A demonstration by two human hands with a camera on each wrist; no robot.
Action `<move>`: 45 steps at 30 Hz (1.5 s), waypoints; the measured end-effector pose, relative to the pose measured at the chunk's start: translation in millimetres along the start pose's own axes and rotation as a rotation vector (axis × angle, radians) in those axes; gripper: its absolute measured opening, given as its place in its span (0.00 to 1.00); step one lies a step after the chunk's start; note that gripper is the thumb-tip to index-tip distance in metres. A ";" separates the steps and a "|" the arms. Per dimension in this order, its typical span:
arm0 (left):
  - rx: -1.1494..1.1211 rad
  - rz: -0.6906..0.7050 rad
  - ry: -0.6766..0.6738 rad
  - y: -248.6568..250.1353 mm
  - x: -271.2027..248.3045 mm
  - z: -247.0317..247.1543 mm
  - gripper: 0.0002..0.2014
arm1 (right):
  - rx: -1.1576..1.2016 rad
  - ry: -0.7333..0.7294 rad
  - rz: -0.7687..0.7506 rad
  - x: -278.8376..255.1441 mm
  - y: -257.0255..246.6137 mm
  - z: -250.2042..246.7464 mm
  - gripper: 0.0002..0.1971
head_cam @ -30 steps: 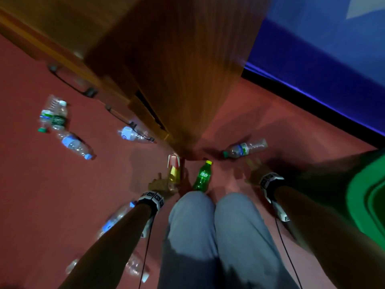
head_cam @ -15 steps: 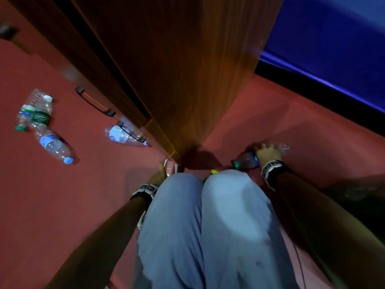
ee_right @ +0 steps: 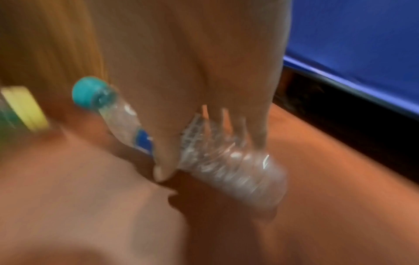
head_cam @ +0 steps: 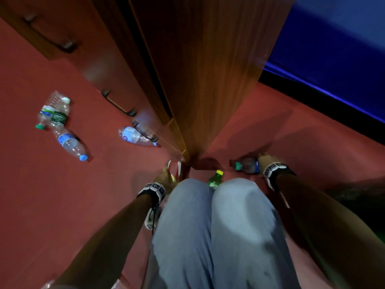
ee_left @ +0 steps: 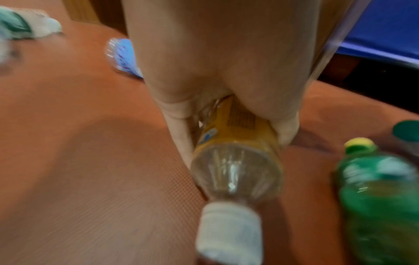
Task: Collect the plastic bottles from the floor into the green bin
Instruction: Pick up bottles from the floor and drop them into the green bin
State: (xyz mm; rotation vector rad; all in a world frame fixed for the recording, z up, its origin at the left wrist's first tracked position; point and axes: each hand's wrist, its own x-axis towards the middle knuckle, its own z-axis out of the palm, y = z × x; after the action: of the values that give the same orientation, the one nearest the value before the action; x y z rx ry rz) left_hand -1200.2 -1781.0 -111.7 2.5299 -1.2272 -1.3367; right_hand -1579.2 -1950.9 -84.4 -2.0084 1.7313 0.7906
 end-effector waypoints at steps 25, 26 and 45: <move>-0.263 0.258 -0.210 260.4 -550.5 -331.3 0.34 | 1.344 0.254 0.238 -627.5 -4.8 -448.0 0.28; -0.258 0.293 -0.201 280.2 -571.7 -340.5 0.36 | 1.427 0.275 0.278 -661.4 -3.1 -470.4 0.24; -0.110 0.499 -0.451 457.8 -746.9 -276.8 0.32 | 1.756 0.560 0.704 -792.0 182.3 -397.3 0.32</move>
State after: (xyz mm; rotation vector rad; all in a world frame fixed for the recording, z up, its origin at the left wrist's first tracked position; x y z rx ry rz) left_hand -1531.3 -1696.3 741.1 1.7200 -1.6505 -1.8067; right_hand -1758.5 -1613.8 735.7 -0.3497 2.0308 -1.0483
